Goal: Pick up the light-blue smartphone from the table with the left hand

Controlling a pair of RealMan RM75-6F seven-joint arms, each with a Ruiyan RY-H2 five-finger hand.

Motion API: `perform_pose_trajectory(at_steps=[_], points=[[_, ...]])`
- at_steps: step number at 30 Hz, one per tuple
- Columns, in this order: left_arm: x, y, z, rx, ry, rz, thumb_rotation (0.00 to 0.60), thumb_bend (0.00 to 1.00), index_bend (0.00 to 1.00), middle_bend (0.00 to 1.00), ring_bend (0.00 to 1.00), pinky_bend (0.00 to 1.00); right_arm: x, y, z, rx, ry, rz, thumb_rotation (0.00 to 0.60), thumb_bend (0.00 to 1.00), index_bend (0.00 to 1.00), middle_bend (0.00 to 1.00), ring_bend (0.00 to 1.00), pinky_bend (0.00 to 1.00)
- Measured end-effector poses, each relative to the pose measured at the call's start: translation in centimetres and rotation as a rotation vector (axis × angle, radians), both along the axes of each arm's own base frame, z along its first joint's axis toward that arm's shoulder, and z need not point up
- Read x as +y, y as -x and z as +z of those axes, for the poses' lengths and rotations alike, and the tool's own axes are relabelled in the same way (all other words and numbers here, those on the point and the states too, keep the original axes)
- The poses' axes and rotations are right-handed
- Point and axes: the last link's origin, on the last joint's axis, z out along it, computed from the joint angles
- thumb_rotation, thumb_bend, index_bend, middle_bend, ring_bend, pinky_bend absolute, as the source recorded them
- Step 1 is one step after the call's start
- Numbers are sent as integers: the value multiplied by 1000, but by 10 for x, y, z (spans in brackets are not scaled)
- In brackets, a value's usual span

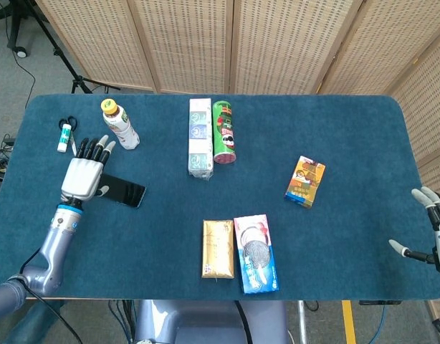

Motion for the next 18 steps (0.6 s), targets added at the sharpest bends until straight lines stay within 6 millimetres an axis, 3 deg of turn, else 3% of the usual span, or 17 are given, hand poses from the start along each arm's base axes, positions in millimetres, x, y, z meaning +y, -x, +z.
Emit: perform_pose_trajectory(at_steps=[7,18], points=[[-30,11,26,-93,-13,-6,600,0,0,0,0,0,1,-1,2,-2,9,4,600,53,134,0,0,0],[-125,55,71,-227,-6,187,600,0,0,0,0,0,3,-1,5,10,35,11,600,53,134,0,0,0]])
